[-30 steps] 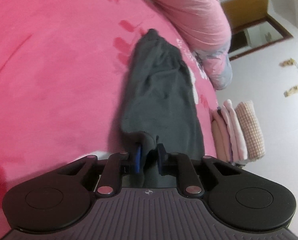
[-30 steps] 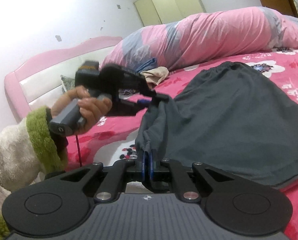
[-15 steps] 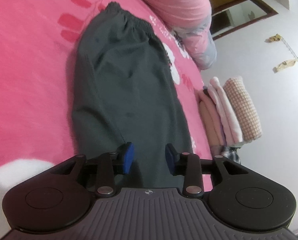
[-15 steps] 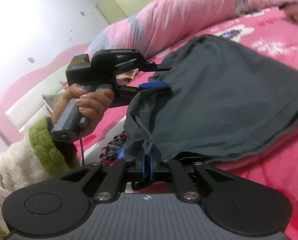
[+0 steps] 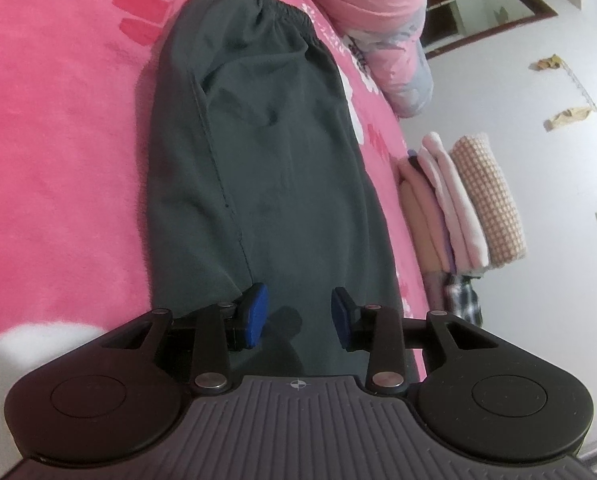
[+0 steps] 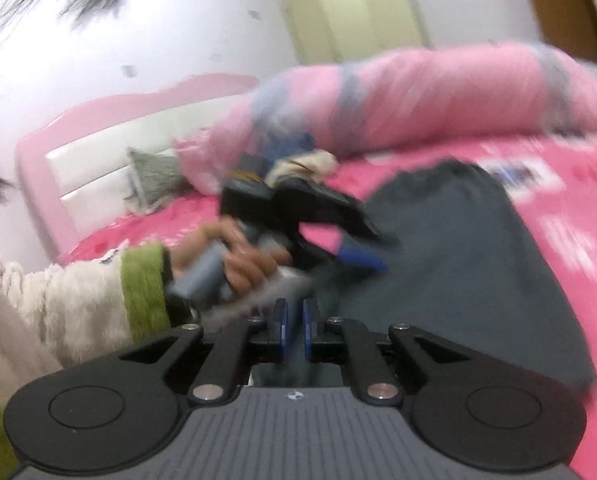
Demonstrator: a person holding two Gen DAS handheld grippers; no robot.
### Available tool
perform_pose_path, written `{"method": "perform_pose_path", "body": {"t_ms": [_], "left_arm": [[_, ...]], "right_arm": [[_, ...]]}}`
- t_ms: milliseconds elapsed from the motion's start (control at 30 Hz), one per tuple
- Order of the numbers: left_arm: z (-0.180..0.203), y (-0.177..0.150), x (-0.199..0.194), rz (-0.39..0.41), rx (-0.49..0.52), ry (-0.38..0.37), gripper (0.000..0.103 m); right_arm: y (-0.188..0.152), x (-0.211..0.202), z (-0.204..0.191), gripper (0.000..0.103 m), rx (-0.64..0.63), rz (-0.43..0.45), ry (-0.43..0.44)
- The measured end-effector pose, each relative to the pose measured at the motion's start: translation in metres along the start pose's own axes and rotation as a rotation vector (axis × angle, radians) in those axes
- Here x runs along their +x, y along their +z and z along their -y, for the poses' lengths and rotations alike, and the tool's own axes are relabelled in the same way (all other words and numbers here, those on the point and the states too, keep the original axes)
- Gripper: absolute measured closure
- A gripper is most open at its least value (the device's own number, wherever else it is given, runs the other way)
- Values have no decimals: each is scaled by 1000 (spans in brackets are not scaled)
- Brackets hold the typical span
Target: Fold clothes
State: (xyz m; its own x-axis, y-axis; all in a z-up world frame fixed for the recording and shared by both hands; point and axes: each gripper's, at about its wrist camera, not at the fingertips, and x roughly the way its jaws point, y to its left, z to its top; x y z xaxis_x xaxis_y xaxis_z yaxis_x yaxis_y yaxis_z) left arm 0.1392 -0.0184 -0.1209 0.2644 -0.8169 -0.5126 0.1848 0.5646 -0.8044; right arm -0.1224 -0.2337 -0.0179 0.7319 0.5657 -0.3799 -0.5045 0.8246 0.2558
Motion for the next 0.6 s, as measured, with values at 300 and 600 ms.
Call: {"method": "perform_pose_path", "body": {"t_ms": [300, 600], "left_arm": [[-3, 5, 2, -40, 6, -28, 68], [10, 1, -25, 84, 112, -22, 68]], "right_arm": [[2, 88, -9, 96, -148, -177, -70], [-28, 80, 25, 96, 125, -192, -149]]}}
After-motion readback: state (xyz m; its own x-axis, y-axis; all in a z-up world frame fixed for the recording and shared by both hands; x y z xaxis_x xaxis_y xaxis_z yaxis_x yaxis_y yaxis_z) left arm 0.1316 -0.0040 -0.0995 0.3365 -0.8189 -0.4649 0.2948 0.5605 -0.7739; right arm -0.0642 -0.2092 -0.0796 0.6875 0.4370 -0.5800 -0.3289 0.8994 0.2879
